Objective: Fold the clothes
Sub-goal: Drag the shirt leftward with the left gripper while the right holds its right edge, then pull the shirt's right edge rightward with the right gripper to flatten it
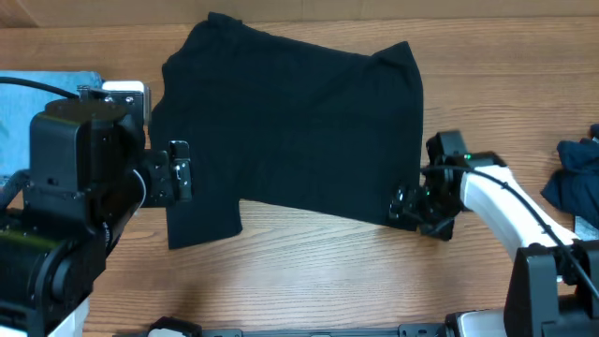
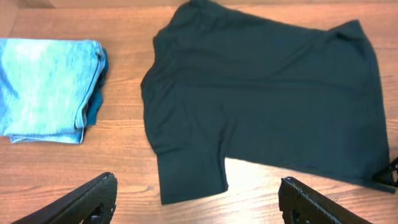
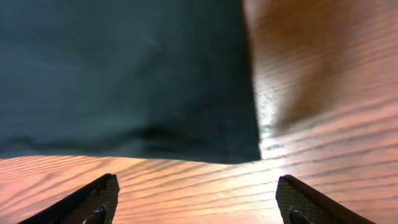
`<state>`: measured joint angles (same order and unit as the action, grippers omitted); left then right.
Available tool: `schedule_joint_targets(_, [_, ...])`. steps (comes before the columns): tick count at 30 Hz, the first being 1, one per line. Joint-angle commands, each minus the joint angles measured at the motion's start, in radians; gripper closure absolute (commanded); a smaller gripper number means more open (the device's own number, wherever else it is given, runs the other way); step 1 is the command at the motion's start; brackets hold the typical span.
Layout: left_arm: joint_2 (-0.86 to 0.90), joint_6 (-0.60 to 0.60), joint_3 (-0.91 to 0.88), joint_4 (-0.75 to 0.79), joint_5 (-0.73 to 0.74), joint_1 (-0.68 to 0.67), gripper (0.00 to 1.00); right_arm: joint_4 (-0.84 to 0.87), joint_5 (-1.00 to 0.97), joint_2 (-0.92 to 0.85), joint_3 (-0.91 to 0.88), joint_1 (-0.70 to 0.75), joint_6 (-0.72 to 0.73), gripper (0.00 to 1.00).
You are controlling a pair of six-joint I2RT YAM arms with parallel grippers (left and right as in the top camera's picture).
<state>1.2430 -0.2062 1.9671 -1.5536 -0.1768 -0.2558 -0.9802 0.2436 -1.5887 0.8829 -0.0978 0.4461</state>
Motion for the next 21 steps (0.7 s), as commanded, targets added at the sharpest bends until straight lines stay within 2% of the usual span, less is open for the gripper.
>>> schedule_joint_targets(1, [0.029,0.024,0.004,-0.008,-0.006,-0.002,0.13,0.051,0.006,0.006,-0.066,0.004,0.064,0.15])
schedule_joint_targets(5, [0.034,0.023,0.004,-0.005,-0.006,-0.002,0.14,0.12,0.073,0.006,-0.121,0.004,0.102,0.16])
schedule_joint_targets(9, [0.041,0.023,0.004,-0.005,-0.005,-0.002,0.14,0.181,0.072,0.006,-0.156,0.004,0.172,0.18])
schedule_joint_targets(12, [0.046,0.023,0.004,-0.005,0.005,-0.002,0.14,0.197,0.07,0.006,-0.156,0.004,0.18,0.23])
schedule_joint_targets(16, [0.053,0.023,0.004,0.0,0.034,-0.002,0.14,0.24,0.037,0.006,-0.156,0.01,0.199,0.24])
schedule_joint_targets(21, [0.064,0.023,0.004,0.001,0.04,-0.002,0.14,0.246,0.015,0.006,-0.156,0.058,0.214,0.42])
